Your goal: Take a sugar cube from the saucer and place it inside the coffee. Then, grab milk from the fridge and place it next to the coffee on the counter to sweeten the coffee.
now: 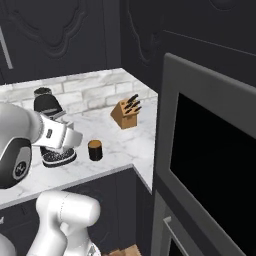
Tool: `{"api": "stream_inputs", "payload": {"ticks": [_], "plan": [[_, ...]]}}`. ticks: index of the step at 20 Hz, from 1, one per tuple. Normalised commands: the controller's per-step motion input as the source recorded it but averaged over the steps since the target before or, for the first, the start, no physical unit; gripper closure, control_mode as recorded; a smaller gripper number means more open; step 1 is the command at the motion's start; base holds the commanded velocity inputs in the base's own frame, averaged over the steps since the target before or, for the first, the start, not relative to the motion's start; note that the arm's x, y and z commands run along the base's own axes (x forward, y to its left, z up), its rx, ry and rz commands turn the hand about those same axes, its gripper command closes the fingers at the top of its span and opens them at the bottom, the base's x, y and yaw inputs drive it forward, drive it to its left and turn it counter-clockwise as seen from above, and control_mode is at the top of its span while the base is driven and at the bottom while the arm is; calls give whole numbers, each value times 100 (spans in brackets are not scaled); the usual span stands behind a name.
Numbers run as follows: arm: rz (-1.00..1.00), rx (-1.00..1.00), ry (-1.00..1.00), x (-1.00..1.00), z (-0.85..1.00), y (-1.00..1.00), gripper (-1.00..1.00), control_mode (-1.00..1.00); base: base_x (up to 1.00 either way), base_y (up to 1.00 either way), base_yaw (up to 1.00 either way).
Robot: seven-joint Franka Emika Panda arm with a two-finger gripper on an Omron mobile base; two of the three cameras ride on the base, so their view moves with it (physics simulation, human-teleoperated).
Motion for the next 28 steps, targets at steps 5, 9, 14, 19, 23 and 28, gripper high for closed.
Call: {"api": "stream_inputs", "payload": {"ticks": [5, 9, 14, 19, 23, 28], "plan": [[0, -7, 11, 63, -29, -1, 100, -100, 0, 0, 0], [0, -5, 13, 72, -32, -18, 100, -100, 0, 0, 0], [0, -2, 9, 96, -43, -18, 100, -100, 0, 0, 0], [0, 0, 7, 94, -43, -10, 100, -100, 0, 0, 0], [0, -1, 1, 71, -51, -4, 100, -100, 0, 0, 0], [0, 0, 2, 72, -49, -5, 100, -100, 0, 0, 0]]}}
